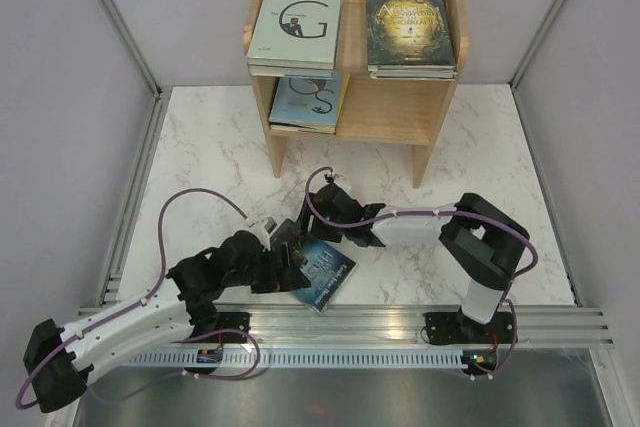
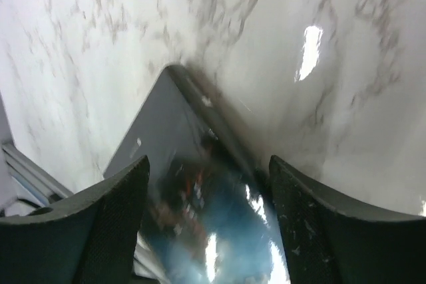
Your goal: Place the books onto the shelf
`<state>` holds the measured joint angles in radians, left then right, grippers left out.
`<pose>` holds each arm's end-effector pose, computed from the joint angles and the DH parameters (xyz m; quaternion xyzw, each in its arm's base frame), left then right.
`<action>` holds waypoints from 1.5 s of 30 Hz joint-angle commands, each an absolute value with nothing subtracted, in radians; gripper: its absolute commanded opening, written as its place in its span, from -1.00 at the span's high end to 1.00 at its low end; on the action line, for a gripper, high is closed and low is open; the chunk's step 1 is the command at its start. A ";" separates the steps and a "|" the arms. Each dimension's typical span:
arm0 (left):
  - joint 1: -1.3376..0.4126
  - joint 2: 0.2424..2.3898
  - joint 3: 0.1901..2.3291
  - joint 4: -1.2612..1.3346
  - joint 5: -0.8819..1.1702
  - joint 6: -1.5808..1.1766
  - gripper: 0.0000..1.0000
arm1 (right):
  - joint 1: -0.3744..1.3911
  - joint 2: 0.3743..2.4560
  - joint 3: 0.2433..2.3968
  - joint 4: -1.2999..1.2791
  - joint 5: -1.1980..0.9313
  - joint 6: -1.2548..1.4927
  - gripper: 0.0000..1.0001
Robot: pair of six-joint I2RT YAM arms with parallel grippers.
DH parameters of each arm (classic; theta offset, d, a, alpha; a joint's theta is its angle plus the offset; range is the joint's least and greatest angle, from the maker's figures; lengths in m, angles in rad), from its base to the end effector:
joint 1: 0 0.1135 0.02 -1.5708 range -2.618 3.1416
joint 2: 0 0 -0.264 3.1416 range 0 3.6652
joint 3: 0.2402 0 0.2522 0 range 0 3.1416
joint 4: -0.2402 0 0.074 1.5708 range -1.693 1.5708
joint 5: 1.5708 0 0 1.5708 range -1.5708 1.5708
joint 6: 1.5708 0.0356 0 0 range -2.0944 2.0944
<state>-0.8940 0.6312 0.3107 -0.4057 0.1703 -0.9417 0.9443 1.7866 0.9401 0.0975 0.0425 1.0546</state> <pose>0.0829 -0.1128 0.1766 0.0132 0.9094 -0.3715 0.1865 0.2147 0.2940 0.1531 0.0590 0.9147 0.3254 0.2323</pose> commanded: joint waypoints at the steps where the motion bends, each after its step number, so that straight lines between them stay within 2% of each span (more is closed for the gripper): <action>1: -0.891 0.606 0.422 -0.423 0.135 -0.927 -0.93 | 1.017 1.678 0.973 -0.044 0.127 1.016 -0.55; 5: -0.891 0.613 0.486 -0.528 0.003 -0.864 -0.96 | 1.019 1.505 0.896 -0.262 0.334 1.026 -0.79; 8: -0.891 0.673 0.540 -0.555 -0.057 -0.824 -0.97 | 1.019 1.378 0.878 -0.438 0.466 1.054 -0.85; 11: -0.882 0.754 0.596 -0.561 -0.122 -0.761 -0.99 | 1.019 1.264 0.820 -0.514 0.456 1.112 -0.85; 15: -0.819 0.894 0.663 -0.537 -0.155 -0.654 -0.99 | 1.069 1.180 0.701 -0.463 0.350 1.221 -0.84; 21: -0.545 1.025 0.649 -0.436 0.049 -0.632 -1.00 | 1.256 1.239 0.617 -0.321 0.330 1.389 -0.84; 28: -0.483 1.130 0.617 -0.370 0.132 -0.629 -1.00 | 1.273 1.345 0.620 -0.195 0.325 1.388 -0.83; 36: -0.485 1.141 0.483 -0.288 0.236 -0.703 -0.99 | 1.140 1.508 0.704 -0.094 0.250 1.278 -0.81; 45: -0.506 0.941 0.342 -0.279 0.368 -0.857 -0.97 | 0.920 1.557 0.883 -0.081 0.287 1.077 -0.77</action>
